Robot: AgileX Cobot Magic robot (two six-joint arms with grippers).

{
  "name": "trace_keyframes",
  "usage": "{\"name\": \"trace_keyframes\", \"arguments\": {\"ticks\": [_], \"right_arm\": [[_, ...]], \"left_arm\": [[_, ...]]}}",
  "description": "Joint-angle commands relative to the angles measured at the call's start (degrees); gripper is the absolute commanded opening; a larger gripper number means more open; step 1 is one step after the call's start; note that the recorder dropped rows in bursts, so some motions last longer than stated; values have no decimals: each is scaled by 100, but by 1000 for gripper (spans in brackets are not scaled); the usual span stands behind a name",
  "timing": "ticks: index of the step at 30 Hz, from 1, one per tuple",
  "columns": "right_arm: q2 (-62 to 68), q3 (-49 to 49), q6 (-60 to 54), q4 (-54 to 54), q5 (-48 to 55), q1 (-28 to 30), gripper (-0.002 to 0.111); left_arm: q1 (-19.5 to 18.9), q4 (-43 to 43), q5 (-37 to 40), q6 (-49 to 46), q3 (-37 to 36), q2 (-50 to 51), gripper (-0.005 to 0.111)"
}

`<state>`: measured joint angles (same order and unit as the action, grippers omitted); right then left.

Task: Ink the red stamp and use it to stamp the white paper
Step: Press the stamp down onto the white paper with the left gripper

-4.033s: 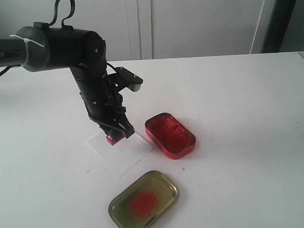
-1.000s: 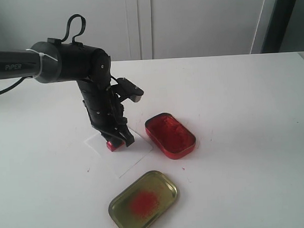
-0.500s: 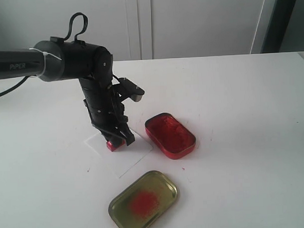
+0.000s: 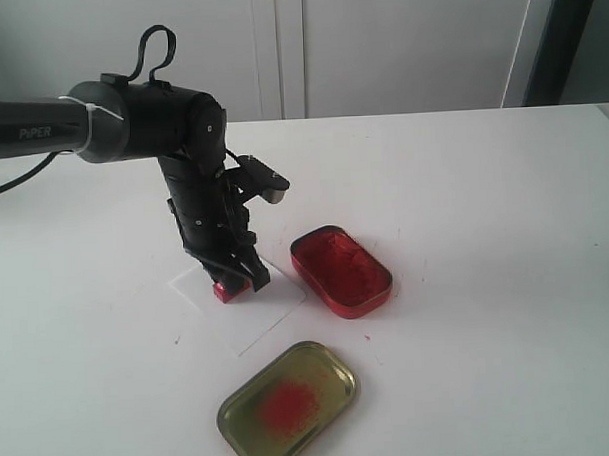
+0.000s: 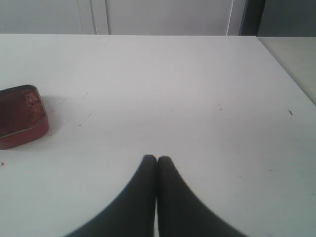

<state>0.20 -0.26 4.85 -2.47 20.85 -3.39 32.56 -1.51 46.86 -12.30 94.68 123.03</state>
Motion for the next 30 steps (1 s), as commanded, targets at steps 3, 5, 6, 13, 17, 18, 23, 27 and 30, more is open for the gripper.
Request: {"name": "trace_keyframes", "arguments": {"ticks": [3,5,6,13,17,18,23,27,30], "right_arm": [[-20,26,2,-33,-81,-3,0],[-20,26,2,-33,-81,-3,0],[-20,26,2,-33,-81,-3,0],[-20,26,2,-33,-81,-3,0],[-20,26,2,-33,-81,-3,0],[-20,26,2,-33,-81,-3,0],[-20,26,2,-33,-81,-3,0],[-20,26,2,-33,-81,-3,0],[-20,26,2,-33,-81,-3,0]], "left_arm": [[10,-11,312,36,-136,35,0],[10,-11,301,36,-136,-3,0],[10,-11,300,36,-136,-31,0],[10,-11,240,36,-136,-210,0],[10,-11,240,36,-136,-246,0],[10,-11,240,36,-136,-246,0],[10,-24,218,36,-136,-277,0],[10,-24,132,36,-136,-381,0],[10,-24,12,36,-136,-464,0]]}}
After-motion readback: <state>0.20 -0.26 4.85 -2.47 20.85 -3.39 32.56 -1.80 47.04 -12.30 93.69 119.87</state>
